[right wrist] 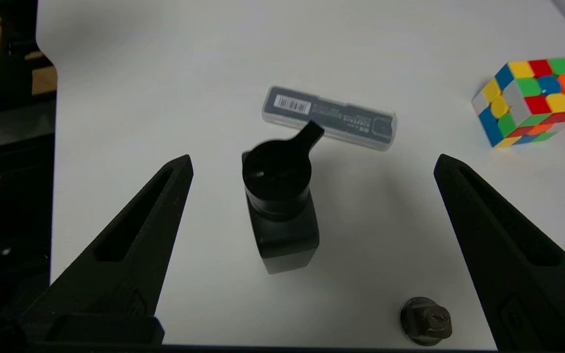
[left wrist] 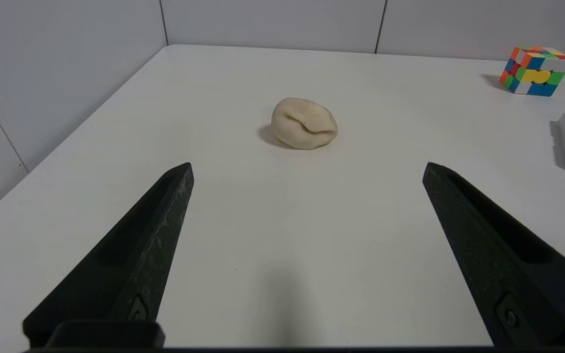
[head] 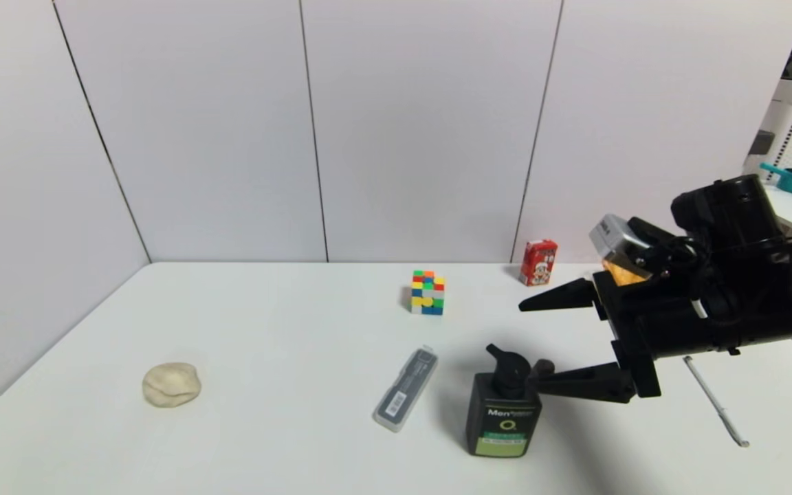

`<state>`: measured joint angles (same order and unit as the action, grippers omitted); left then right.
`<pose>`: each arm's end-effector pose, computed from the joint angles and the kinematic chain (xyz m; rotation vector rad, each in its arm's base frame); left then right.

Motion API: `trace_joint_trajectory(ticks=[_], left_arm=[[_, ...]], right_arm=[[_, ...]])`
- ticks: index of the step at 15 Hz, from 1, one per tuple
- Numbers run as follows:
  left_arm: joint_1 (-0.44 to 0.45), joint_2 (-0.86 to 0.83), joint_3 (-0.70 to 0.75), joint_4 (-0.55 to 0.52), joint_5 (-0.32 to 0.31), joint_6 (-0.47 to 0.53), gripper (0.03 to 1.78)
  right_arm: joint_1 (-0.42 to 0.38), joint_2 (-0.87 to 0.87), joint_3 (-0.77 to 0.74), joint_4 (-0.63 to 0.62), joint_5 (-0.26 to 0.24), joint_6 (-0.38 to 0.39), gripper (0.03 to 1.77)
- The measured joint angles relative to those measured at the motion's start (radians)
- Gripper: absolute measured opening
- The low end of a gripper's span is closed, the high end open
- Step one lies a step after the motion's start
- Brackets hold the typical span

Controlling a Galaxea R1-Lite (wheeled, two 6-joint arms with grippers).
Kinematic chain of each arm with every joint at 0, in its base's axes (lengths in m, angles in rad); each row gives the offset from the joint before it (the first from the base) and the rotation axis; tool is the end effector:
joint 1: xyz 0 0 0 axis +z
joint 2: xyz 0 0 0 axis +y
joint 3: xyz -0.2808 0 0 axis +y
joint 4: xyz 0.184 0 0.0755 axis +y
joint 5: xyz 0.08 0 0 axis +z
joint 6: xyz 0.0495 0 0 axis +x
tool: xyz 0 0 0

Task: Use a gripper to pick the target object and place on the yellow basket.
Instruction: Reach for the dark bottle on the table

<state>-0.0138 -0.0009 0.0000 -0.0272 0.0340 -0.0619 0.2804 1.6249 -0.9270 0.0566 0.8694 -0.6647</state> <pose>0.0326 0.0012 0.0791 -0.0626 -0.0287 0.0193 0.2646 0.1156 0.1433 -0.3326 0.3647 1.2848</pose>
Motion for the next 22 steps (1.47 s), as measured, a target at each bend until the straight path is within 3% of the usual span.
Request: trace_joint_trajectory(ticks=[6, 22], left_arm=[[0.000, 0.000, 0.000, 0.000, 0.000, 0.000, 1.69], [0.000, 0.000, 0.000, 0.000, 0.000, 0.000, 1.69]], right_arm=[[0.001, 0.056, 0.062, -0.001, 0.000, -0.090, 1.70], [0.051, 0.188, 0.072, -0.021, -0.002, -0.150, 1.70]])
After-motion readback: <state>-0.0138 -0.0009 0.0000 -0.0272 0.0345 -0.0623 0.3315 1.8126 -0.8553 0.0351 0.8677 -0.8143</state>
